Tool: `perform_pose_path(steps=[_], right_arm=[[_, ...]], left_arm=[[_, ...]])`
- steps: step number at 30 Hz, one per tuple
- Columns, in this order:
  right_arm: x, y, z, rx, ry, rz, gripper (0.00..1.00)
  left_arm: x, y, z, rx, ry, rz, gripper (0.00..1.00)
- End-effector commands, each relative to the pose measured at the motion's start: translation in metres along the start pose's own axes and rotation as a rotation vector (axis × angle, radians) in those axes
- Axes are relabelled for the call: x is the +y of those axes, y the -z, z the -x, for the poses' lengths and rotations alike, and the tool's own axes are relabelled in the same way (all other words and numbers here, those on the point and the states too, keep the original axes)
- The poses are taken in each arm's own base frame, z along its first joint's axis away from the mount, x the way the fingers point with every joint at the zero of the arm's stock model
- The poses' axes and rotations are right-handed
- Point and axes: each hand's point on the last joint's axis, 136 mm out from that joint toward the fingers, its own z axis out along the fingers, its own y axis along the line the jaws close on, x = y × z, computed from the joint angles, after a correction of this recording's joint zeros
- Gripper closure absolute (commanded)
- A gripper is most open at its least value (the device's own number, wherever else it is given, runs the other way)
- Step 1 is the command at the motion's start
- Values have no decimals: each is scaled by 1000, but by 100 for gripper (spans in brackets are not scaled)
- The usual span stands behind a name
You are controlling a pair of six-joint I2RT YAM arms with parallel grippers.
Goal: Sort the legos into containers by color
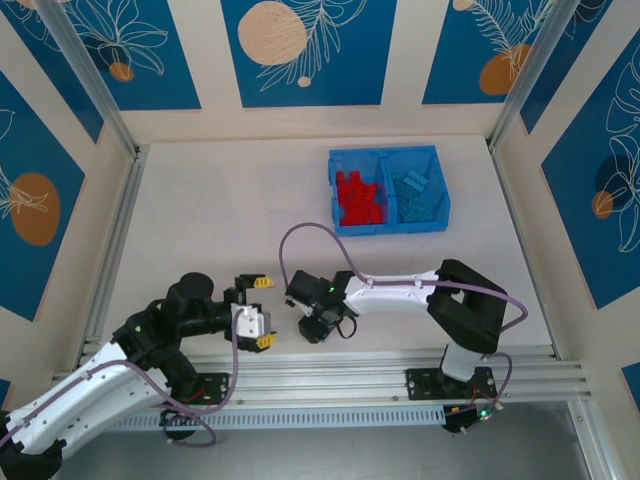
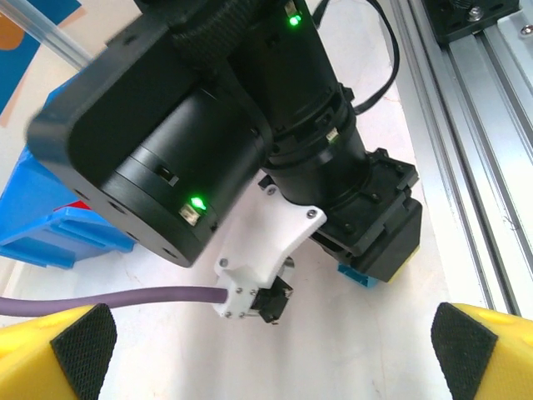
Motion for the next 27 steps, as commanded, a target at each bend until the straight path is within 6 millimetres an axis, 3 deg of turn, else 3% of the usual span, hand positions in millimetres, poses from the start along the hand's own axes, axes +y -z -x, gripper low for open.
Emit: perform_pose_path(steps=[1, 7, 10, 14, 19, 23, 27], right_arm=[[-5, 31, 22, -132, -39, 8, 75], [-37, 99, 55, -374, -148, 8, 76], [-71, 138, 68, -513, -245, -18, 77], [-136, 184, 76, -668, -397, -114, 77], [-228, 227, 82, -752, -511, -321, 76], [-310, 241, 84, -725, -574, -522, 76], [-381, 234, 88, -659, -644, -634, 77]], left_arm=[[-4, 0, 12, -70, -54, -13, 0], [5, -1, 25, -133, -47, 20, 0], [15, -2, 33, -177, -17, 68, 0], [41, -1, 46, -260, 67, 200, 0], [58, 4, 54, -309, 135, 273, 0], [59, 6, 54, -289, 169, 260, 0], [71, 10, 45, -239, 290, 316, 0]])
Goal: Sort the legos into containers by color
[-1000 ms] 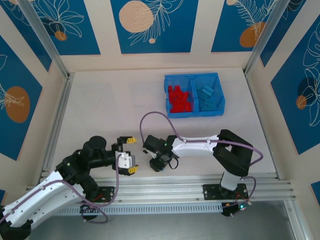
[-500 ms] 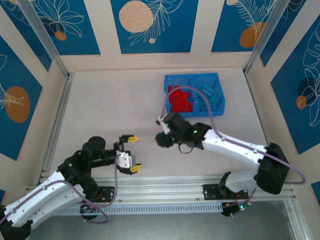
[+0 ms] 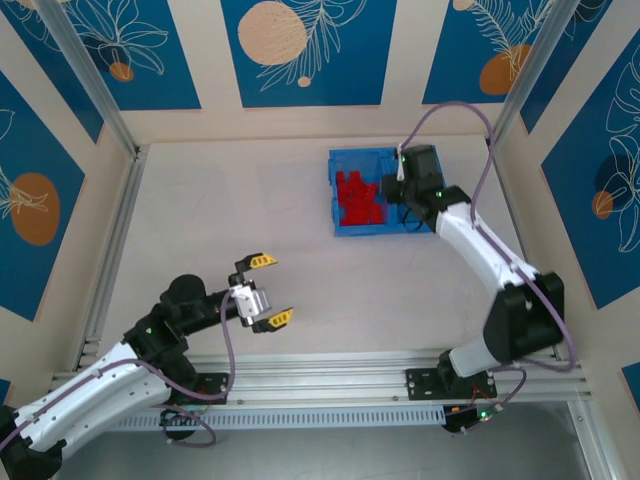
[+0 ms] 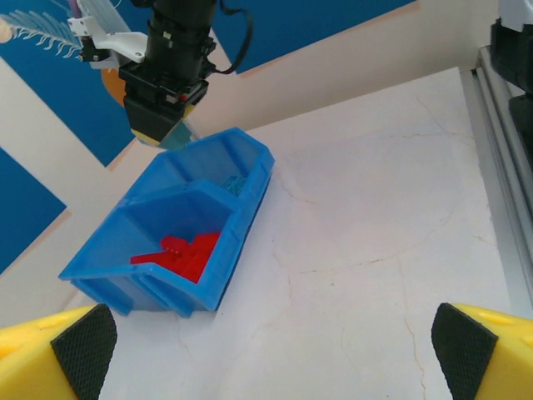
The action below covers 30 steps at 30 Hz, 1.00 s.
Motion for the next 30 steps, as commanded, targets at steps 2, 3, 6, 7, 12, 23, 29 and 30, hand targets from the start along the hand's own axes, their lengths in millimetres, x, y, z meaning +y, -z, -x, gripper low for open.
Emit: perform_pose_path(steps=[2, 3, 6, 7, 12, 23, 29, 30], right_arm=[[-48, -49, 27, 5, 41, -162, 77], [-54, -61, 31, 16, 39, -179, 77], [-70, -90, 39, 51, 13, -214, 77], [-73, -97, 43, 58, -1, -218, 76], [-74, -120, 62, 91, -35, -180, 66], [-53, -52, 68, 76, -61, -85, 54], [-50, 35, 31, -56, -132, -20, 52], [-52, 46, 20, -90, -142, -20, 51]], left_arm=[[33, 9, 6, 51, 189, 162, 0], [42, 12, 0, 88, 239, 217, 0], [65, 25, -23, 212, 362, 386, 0], [73, 32, -33, 252, 395, 459, 0], [99, 62, -68, 352, 463, 743, 0], [116, 52, -109, 503, 279, 852, 0], [138, 63, -149, 513, 358, 973, 0], [142, 65, -156, 522, 361, 991, 0]])
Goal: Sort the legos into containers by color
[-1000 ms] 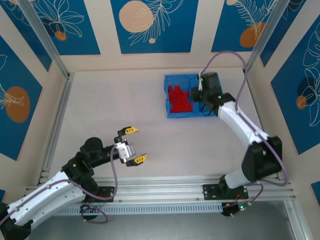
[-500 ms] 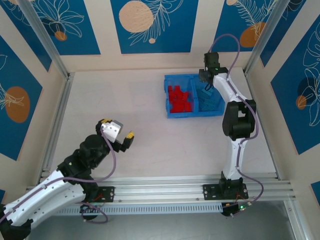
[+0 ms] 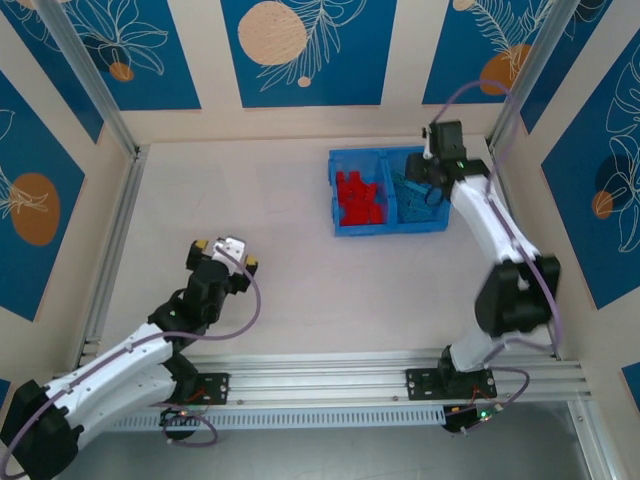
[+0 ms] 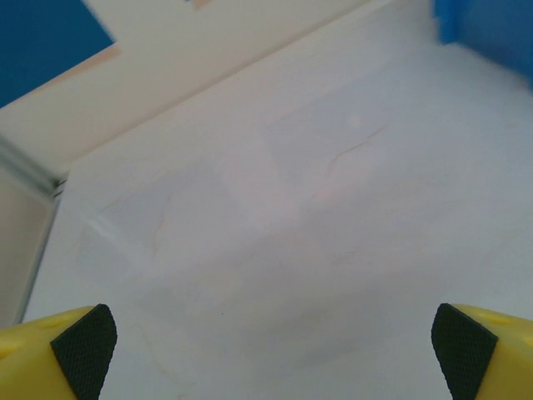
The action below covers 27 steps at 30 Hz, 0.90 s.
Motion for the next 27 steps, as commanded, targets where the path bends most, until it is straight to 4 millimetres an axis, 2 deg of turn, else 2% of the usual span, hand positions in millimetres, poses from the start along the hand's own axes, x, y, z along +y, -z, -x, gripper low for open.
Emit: perform_pose_path(steps=[1, 2, 4, 5, 6, 10, 13, 17, 22, 24, 25, 27], right_arm=[[0, 41, -11, -150, -64, 63, 48], [-4, 52, -16, -185, -77, 59, 45], [-18, 57, -43, -237, -100, 34, 38], [-23, 59, -48, -280, -109, 25, 34], [-29, 55, -63, -304, -107, 14, 32], [-51, 38, -95, -452, -107, -52, 23], [-60, 15, -114, -412, -104, -64, 17], [-65, -17, -121, -370, -94, -72, 15], [-57, -53, -124, -404, -72, -3, 14], [-39, -61, -130, -362, -5, 82, 14], [-36, -62, -128, -419, 2, 96, 13], [-43, -58, -136, -380, -28, 99, 9]], left_arm=[[21, -15, 7, -53, 75, 79, 0], [24, -20, 5, -45, 69, 88, 0], [23, -34, 0, -35, 24, 71, 0], [25, -39, -2, -32, 20, 74, 0], [27, -46, -4, -33, 23, 75, 0], [31, -69, -11, -45, 83, 28, 0], [36, -83, -15, -47, 132, 29, 0], [47, -100, -25, -41, 195, 48, 0], [72, -121, -52, -23, 341, 79, 0], [74, -131, -63, -24, 375, 67, 0], [69, -131, -64, -1, 363, 34, 0], [67, -132, -61, -12, 359, 23, 0]])
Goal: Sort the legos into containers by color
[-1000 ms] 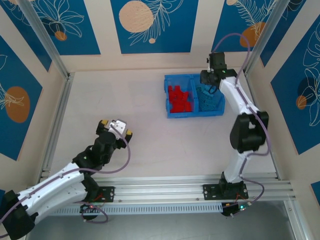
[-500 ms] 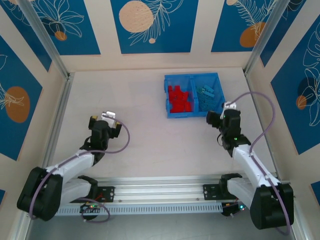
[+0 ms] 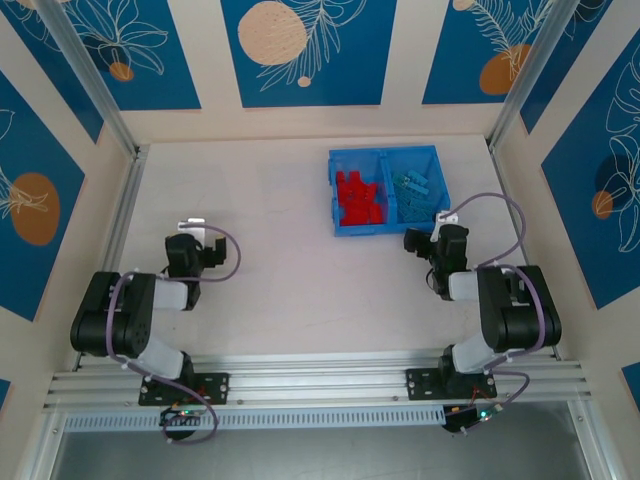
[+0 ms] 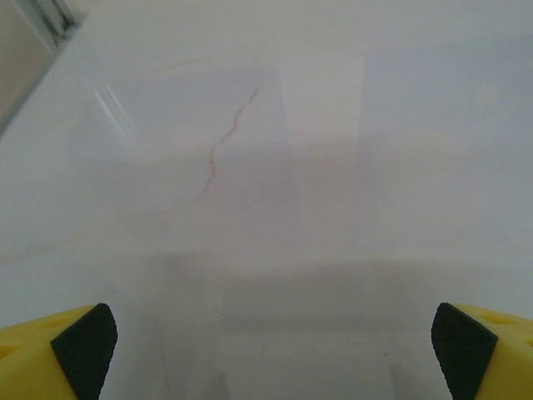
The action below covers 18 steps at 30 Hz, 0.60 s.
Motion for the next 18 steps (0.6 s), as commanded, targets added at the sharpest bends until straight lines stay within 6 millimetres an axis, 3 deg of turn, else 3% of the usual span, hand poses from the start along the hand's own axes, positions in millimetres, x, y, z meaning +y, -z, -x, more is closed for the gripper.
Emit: perform_pose_path(steps=[1, 2, 5, 7, 18], right_arm=[[11, 8, 38, -176, 4, 96, 5], [10, 7, 36, -165, 10, 86, 1], [15, 3, 37, -154, 59, 30, 0], [14, 2, 37, -145, 47, 51, 1], [15, 1, 37, -137, 46, 57, 1]], left_arm=[[-12, -1, 30, -97, 47, -84, 0], [-12, -1, 32, -108, 47, -82, 0], [-13, -1, 31, -105, 36, -82, 0], [-29, -4, 32, -77, -9, -169, 0], [-30, -3, 33, -84, -9, -174, 0]])
